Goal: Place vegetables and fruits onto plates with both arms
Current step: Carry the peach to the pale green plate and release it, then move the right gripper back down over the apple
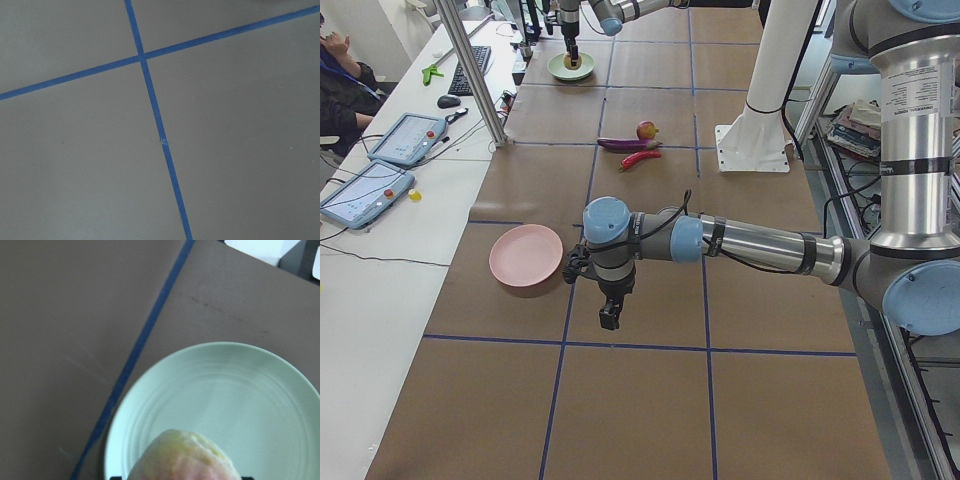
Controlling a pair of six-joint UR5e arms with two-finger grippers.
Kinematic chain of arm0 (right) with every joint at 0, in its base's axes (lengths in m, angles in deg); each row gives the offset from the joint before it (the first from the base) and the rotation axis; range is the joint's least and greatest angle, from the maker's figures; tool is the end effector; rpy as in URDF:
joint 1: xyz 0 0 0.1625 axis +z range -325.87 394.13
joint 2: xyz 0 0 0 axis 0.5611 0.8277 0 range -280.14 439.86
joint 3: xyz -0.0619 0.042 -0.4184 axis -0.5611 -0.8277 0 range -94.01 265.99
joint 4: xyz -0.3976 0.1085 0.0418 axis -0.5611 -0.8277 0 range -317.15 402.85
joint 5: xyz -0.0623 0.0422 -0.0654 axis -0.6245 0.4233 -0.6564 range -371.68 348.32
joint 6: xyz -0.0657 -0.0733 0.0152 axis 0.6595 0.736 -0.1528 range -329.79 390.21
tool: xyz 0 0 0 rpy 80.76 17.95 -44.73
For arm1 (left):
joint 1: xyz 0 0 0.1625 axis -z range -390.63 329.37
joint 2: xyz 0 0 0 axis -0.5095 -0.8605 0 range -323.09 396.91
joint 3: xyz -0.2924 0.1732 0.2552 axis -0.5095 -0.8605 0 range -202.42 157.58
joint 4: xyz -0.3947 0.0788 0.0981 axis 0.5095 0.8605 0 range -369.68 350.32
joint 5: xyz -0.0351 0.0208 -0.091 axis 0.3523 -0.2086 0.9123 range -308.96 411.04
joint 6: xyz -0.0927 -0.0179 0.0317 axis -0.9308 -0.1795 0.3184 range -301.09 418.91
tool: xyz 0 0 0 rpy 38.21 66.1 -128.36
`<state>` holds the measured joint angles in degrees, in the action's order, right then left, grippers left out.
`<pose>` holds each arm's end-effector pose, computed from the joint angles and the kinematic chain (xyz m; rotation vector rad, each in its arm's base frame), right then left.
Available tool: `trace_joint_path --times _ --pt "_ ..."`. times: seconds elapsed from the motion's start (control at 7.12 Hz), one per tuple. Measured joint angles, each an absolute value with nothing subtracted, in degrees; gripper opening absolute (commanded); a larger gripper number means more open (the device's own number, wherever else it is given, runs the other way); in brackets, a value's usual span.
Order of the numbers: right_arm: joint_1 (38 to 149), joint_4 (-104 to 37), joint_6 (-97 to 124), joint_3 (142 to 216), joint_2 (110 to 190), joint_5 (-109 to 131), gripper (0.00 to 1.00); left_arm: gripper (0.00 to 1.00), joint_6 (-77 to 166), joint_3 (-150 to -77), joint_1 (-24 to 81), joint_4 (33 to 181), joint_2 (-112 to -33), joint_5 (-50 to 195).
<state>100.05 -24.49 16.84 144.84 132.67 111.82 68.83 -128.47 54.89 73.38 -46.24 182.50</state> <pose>-0.2445 -0.7389 0.4847 0.2781 -0.7008 -0.3245 -0.0328 -0.4430 0.5925 0.0722 0.7229 0.2543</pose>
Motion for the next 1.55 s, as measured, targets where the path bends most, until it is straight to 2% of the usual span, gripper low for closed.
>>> trace_joint_path --times 0.14,0.28,0.42,0.7,0.98,1.55 --pt "100.34 -21.91 17.31 142.63 133.96 111.85 0.56 1.0 68.84 -128.52 54.89 73.38 -46.24 182.52" --pt "100.41 -20.64 17.41 141.7 135.04 111.83 0.91 1.0 68.84 -128.53 54.89 73.38 -46.24 182.52" --pt "100.41 -20.11 17.28 141.42 135.63 111.81 0.99 1.0 68.84 -128.54 54.89 73.38 -46.24 182.52" --pt "100.41 -19.78 16.46 141.58 135.78 111.81 0.99 1.0 68.84 -128.58 54.88 73.38 -46.25 182.53" --pt "100.44 -20.91 12.3 145.7 135.5 112.3 1.0 1.0 68.82 -128.59 54.88 73.57 -46.45 182.53" --pt "96.84 -37.8 -0.38 167.47 136.02 113.72 0.99 1.0 68.47 -128.58 54.47 75.25 -52.59 182.46"
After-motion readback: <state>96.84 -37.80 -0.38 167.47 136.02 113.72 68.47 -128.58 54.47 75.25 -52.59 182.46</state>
